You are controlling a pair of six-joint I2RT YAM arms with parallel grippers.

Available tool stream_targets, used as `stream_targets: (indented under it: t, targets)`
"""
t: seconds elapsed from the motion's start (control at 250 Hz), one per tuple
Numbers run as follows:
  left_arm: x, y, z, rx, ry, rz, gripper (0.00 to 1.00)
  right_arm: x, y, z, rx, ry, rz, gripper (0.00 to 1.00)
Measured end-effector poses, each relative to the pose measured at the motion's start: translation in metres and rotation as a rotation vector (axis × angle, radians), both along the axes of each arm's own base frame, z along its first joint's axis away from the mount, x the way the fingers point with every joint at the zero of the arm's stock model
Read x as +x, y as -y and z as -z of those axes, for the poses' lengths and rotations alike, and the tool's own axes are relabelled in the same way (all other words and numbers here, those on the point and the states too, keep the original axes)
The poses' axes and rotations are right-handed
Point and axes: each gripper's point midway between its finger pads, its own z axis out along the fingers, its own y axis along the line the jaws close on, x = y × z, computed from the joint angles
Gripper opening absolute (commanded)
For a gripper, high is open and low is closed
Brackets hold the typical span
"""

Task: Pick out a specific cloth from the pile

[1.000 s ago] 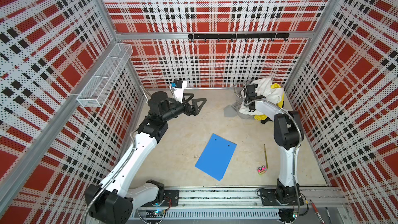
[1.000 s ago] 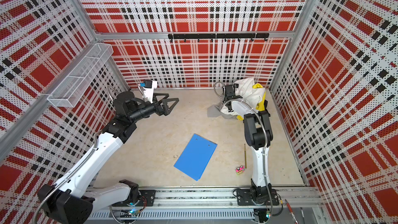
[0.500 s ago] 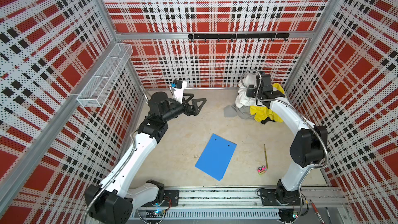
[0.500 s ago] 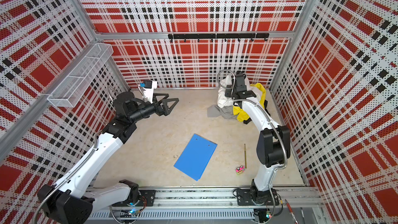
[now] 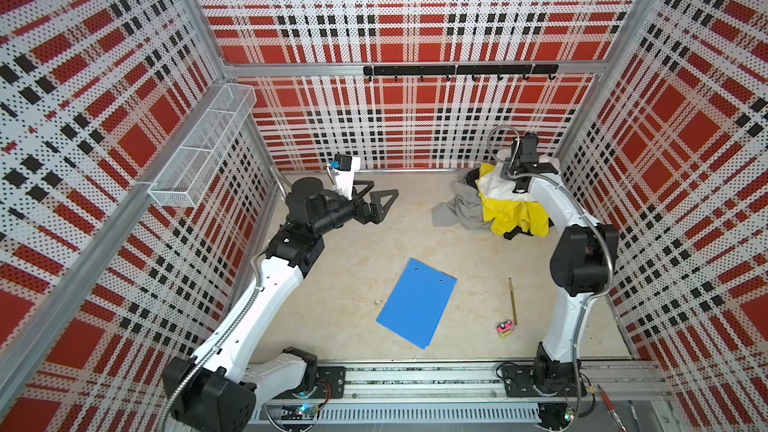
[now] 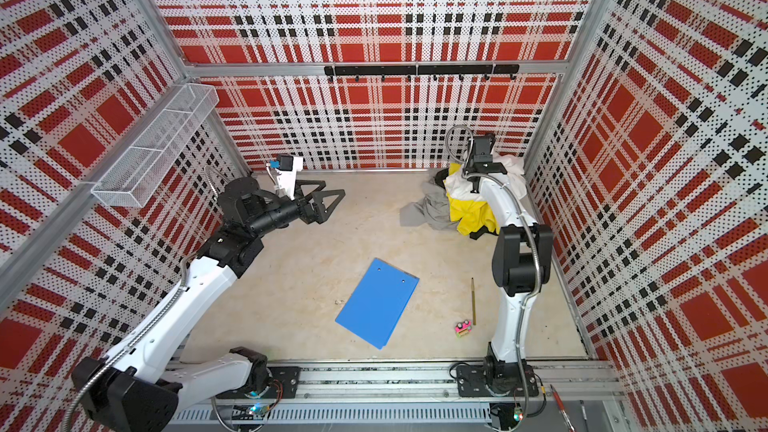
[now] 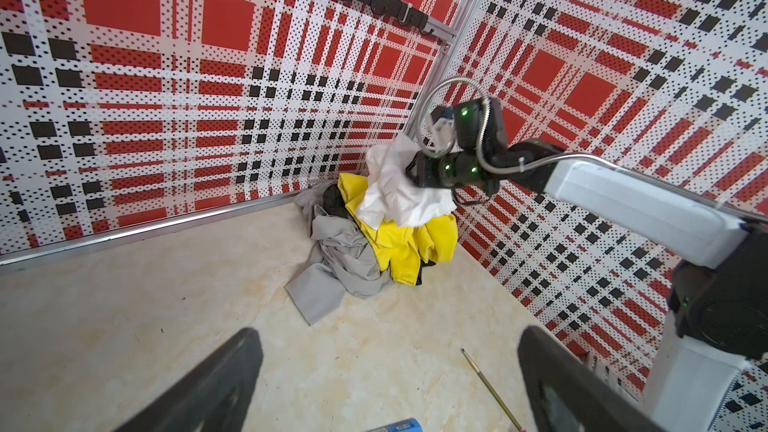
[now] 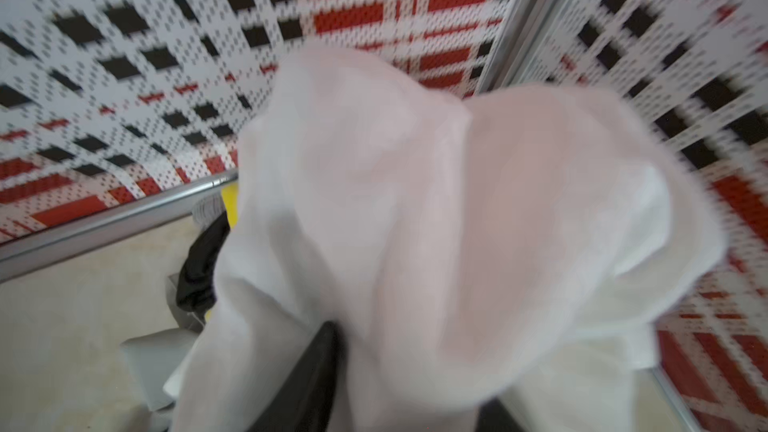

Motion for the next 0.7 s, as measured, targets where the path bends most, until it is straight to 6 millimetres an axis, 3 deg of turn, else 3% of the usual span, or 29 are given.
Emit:
stream_targets:
  t: [0.08,0.14,0.288,0.392,0.7]
  targets:
    - [0.000,0.000,0.000,0.000,0.000,0.001,0.99,-0.003,-0.018,0.040,0.000,-0.070,-0.026,0.92]
    - [0.000,0.001,0.000,0.000,0.000,0.002,0.99,-0.009,-0.034,0.053,-0.017,-0.097,-0.059,1.00]
    - [0.000,0.001,0.000,0.000,0.000,0.003,0.99,-0.023,-0.076,0.058,-0.036,-0.092,-0.129,1.00]
    - [0.000,0.001,0.000,0.000,0.000,0.003,0.99,-0.029,-0.092,0.062,-0.038,-0.106,-0.164,1.00]
    - [0.000,0.001,0.001,-0.001,-0.003,0.004,0.99,-0.028,-0.100,0.095,-0.062,-0.218,-0.217,1.00]
